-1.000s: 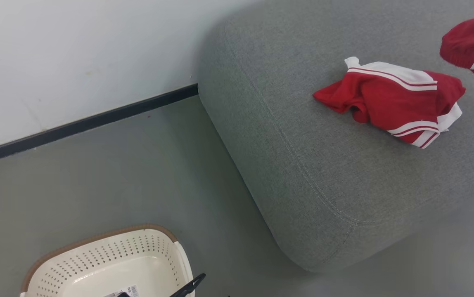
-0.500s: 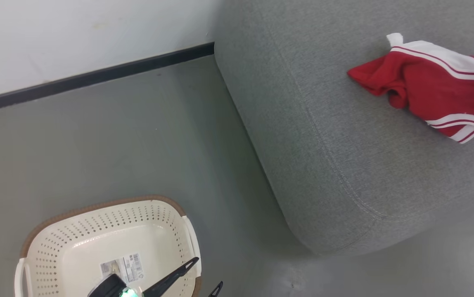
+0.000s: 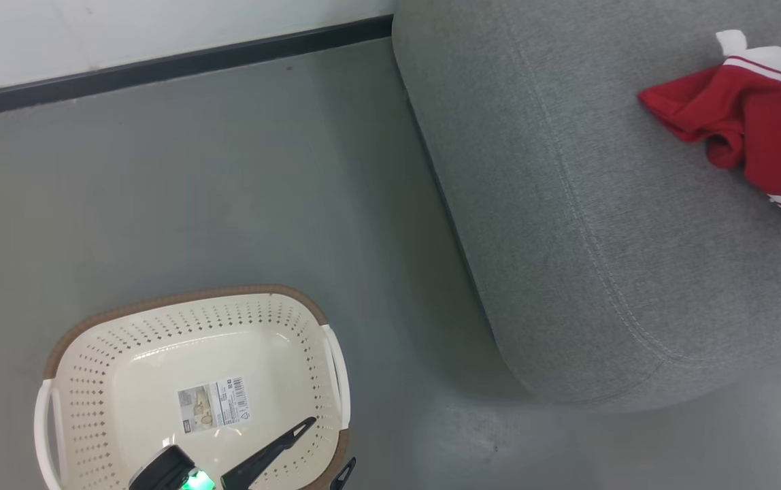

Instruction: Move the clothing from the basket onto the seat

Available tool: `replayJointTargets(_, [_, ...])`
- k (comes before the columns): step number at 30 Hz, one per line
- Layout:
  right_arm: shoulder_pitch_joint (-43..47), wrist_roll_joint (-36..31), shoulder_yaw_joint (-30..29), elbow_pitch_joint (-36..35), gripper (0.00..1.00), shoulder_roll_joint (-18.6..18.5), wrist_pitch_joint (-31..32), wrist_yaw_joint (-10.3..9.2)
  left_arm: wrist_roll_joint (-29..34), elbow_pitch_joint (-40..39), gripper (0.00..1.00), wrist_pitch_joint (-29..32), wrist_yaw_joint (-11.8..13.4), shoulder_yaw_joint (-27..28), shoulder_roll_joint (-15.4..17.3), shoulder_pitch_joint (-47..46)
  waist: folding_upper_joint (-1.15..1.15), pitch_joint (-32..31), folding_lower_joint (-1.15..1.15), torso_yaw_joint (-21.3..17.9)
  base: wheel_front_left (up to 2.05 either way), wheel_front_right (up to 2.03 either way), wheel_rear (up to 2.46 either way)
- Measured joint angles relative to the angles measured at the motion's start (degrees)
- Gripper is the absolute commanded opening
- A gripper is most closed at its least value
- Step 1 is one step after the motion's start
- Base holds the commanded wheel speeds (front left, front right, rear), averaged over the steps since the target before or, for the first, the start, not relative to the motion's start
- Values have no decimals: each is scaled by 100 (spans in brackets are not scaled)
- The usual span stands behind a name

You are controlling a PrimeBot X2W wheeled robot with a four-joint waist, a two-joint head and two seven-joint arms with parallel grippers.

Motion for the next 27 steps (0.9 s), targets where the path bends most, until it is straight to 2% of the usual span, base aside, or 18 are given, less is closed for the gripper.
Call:
replayJointTargets(12, [-426,-7,180,1288,0,-85,472,52,-2,-21,100,1,1,99,16,4,-1,199,-1,187,0,0,0])
replayJointTargets(17, [-573,-8,271,1511,2,-87,605,59,-2,-24,100,0,1,130,37,4,-1,225,0,176,0,0,0])
replayJointTargets(18, [-628,-8,277,1521,41,-101,605,60,-2,-26,100,0,1,133,37,4,-1,230,0,174,0,0,0])
replayJointTargets(19, [-699,-8,282,1538,95,-109,604,74,-2,-29,100,1,1,135,37,4,-1,236,0,171,0,0,0])
replayJointTargets(20, [-753,-10,296,1548,100,-116,603,85,-2,-29,100,1,1,140,37,4,-1,241,-1,168,0,0,0])
replayJointTargets(27, [-865,-60,380,1717,100,-114,559,101,-3,-21,100,0,1,153,20,0,-1,239,-1,145,0,0,0])
